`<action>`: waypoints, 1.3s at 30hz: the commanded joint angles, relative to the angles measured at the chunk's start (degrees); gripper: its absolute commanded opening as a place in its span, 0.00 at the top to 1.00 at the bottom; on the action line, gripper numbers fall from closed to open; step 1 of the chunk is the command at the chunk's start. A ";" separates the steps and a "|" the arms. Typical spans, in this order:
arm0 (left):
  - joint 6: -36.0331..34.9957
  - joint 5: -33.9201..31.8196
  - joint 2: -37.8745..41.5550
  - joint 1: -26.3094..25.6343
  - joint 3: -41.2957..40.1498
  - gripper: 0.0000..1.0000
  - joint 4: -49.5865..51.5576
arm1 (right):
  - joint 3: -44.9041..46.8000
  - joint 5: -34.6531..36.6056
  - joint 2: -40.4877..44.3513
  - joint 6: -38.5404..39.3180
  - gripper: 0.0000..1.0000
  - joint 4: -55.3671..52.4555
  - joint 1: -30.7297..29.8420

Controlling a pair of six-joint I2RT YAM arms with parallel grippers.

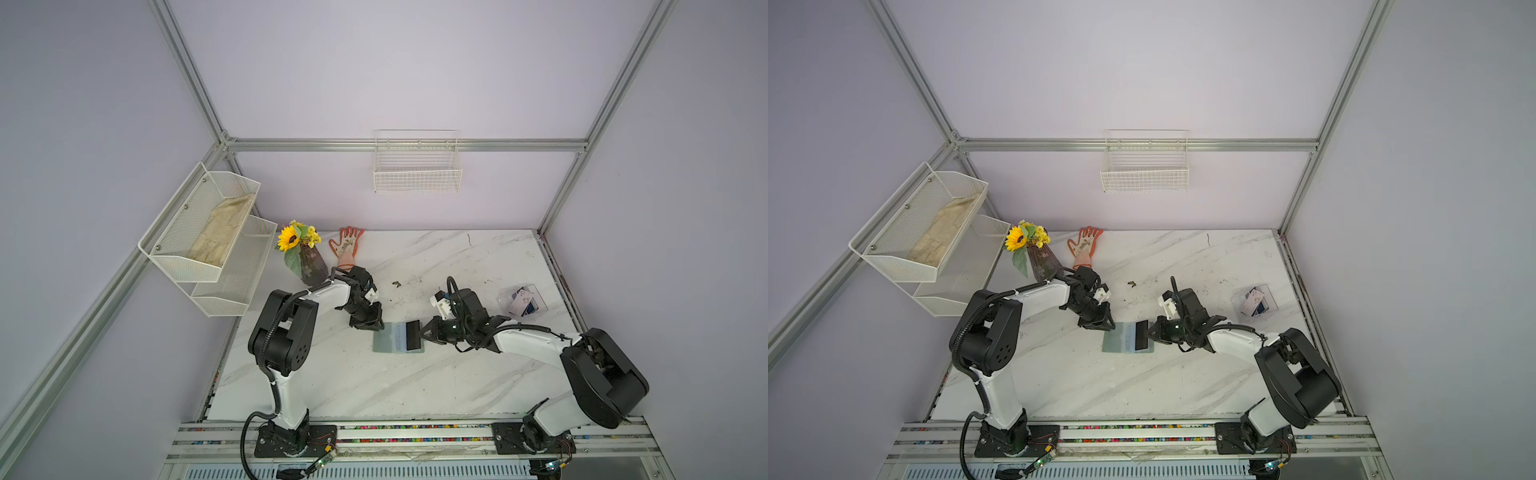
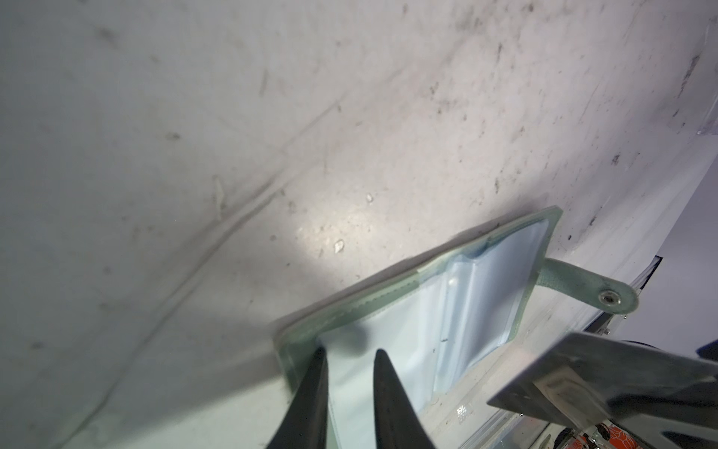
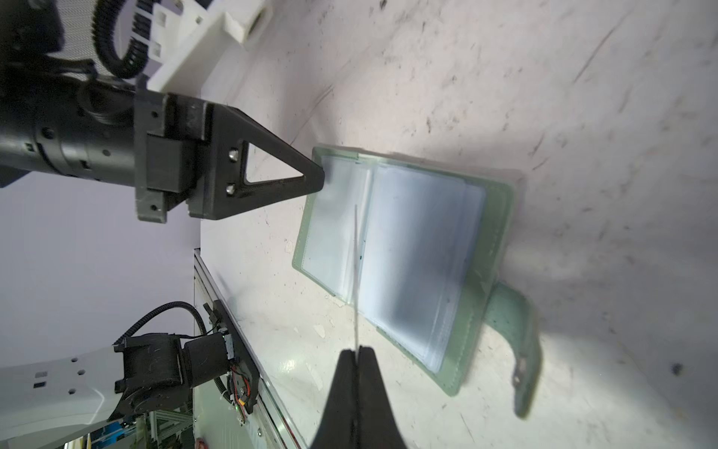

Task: Insert credit cards into a card holder
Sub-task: Insert the credit card into the card holder.

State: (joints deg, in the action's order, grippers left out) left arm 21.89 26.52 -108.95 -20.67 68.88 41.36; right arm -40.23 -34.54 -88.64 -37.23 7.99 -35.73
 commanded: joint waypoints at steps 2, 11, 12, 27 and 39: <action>-0.06 -7.46 -2.50 0.10 -1.17 0.78 4.95 | 0.07 -0.72 -2.59 -3.27 1.00 8.69 -1.35; -0.11 -8.06 -2.63 0.10 -0.35 0.77 5.64 | -1.20 -2.32 -6.94 -3.34 1.00 10.99 -1.45; -0.17 -8.06 -2.59 0.10 -0.33 0.77 5.68 | -1.33 -2.52 -7.50 -3.29 1.00 11.00 -1.40; -0.40 -8.57 -2.17 0.06 1.52 0.77 7.03 | -2.40 -3.86 -9.56 -3.50 1.00 12.27 -1.45; -1.31 -9.49 2.71 0.10 11.35 0.77 12.47 | -0.71 -4.41 -9.27 -5.85 1.00 15.80 -1.45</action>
State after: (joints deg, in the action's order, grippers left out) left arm 21.58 18.35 -108.95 -20.75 75.20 51.51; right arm -41.54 -38.26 -98.06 -41.08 19.49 -36.97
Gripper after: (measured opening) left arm 0.230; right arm 0.045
